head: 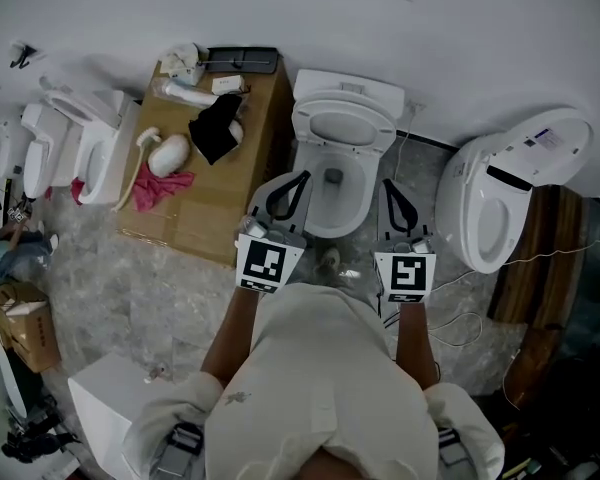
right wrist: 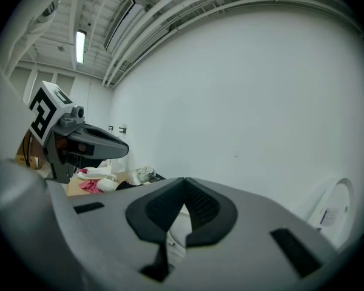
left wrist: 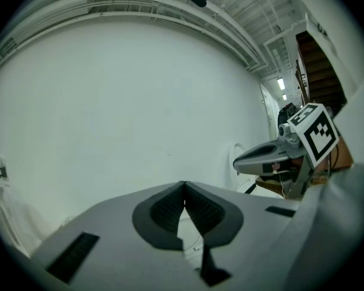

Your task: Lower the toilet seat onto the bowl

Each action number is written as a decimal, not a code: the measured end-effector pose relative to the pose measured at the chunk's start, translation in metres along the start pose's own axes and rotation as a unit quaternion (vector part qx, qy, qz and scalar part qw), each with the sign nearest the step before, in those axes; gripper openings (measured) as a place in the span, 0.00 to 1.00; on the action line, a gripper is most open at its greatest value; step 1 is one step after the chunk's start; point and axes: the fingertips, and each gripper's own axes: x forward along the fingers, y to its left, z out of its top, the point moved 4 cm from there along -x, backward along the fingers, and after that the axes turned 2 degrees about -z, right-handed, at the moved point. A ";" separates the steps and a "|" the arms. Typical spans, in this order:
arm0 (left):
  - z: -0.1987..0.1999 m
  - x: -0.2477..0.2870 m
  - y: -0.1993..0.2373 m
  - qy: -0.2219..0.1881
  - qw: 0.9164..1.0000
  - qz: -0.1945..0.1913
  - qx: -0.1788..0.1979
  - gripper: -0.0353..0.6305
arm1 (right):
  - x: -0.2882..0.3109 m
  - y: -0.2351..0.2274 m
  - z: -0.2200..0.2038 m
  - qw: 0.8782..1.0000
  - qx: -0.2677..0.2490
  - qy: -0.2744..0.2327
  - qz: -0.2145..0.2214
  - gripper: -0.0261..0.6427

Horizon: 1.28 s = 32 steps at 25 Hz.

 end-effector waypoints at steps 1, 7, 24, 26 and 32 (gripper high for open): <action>-0.003 0.005 0.004 0.001 1.000 -0.004 0.000 0.07 | 0.005 0.000 -0.001 1.000 -0.001 0.002 -0.003 0.05; -0.022 0.040 0.036 0.004 1.000 -0.022 -0.004 0.07 | 0.045 -0.003 -0.016 0.999 -0.013 0.025 -0.019 0.05; -0.080 0.128 0.095 0.029 0.994 -0.102 -0.014 0.07 | 0.136 -0.008 -0.057 0.993 -0.026 0.086 -0.072 0.05; -0.086 0.138 0.099 0.033 0.994 -0.106 -0.012 0.07 | 0.145 -0.009 -0.064 0.993 -0.022 0.089 -0.075 0.06; -0.103 0.167 0.107 0.045 0.993 -0.112 -0.012 0.08 | 0.172 -0.018 -0.083 0.991 -0.032 0.110 -0.068 0.07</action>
